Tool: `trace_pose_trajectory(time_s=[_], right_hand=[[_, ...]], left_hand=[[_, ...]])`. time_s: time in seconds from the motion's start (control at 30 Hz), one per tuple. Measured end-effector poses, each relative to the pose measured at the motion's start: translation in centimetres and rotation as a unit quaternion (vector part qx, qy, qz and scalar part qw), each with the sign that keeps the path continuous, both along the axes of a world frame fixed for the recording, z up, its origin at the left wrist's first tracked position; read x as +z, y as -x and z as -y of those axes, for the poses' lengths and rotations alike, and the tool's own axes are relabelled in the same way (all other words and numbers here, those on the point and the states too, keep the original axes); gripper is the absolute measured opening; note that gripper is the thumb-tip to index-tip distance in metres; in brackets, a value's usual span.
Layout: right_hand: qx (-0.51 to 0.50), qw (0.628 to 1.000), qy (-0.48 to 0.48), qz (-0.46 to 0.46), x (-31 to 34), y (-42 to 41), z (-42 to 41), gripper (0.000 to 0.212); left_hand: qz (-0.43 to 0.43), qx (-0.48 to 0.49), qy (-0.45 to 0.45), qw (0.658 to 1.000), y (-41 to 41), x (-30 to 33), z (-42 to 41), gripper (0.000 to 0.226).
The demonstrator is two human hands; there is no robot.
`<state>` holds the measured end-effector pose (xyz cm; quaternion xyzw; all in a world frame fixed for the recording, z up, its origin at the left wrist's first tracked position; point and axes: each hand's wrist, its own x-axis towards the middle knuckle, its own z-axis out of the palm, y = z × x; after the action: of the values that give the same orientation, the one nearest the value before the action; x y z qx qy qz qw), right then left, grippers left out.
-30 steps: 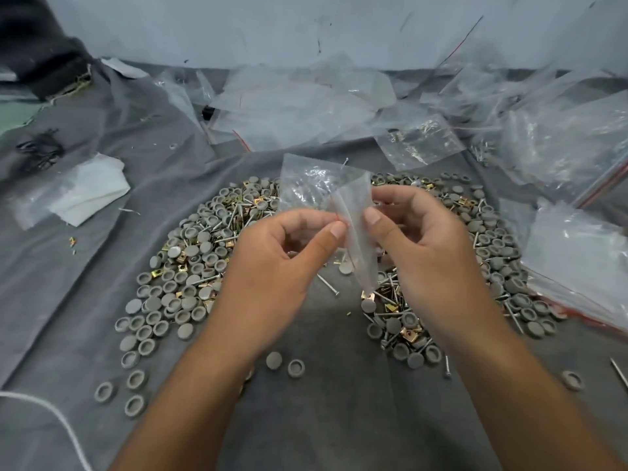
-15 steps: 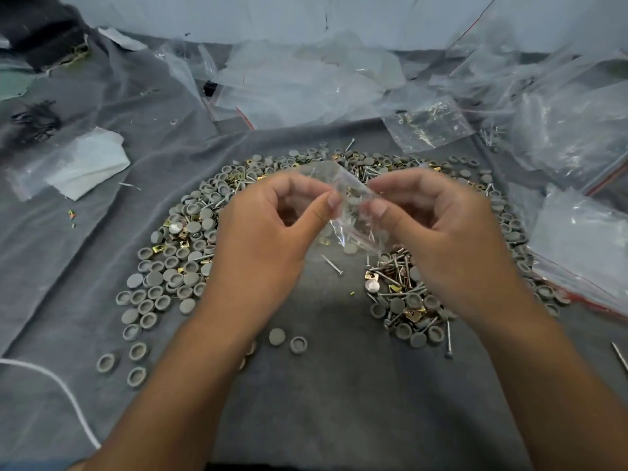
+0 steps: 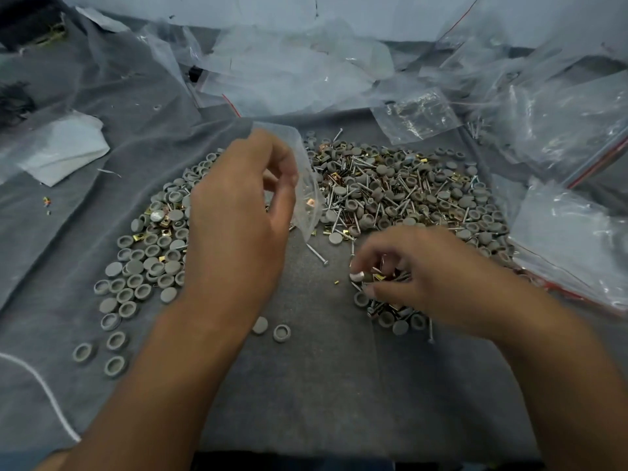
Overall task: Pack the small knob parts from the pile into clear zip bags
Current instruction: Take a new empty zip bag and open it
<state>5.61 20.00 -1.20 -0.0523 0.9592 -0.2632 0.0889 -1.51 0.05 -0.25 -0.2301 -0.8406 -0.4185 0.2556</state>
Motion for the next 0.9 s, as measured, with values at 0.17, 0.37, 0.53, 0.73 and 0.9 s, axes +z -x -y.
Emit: trace_pose_trajectory(time_s=[0.17,0.37,0.53,0.73,0.9], right_hand=[[0.03,0.996,-0.079,0.029,-0.9,-0.1,-0.3,0.029],[0.018,0.999,-0.033,0.026,-1.2,-0.2,-0.8,0.024],[0.005,1.0,-0.007,0.009,-1.2,-0.1,-0.9,0.022],[0.04,0.997,-0.067,0.021,-1.5,0.2,-0.6,0.016],[-0.02,0.998,0.041,-0.039,-0.4,-0.2,-1.0,0.01]], left_hand=[[-0.026,0.0,0.049,0.998,0.2,-0.4,0.0,0.022],[0.022,-0.051,0.098,0.994,0.4,-0.6,-0.1,0.031],[0.056,-0.102,0.132,0.984,0.7,-0.9,-0.1,0.026],[0.088,-0.105,0.159,0.978,0.6,-1.1,0.0,0.027],[0.1,-0.107,0.173,0.974,0.6,-1.1,0.2,0.039]])
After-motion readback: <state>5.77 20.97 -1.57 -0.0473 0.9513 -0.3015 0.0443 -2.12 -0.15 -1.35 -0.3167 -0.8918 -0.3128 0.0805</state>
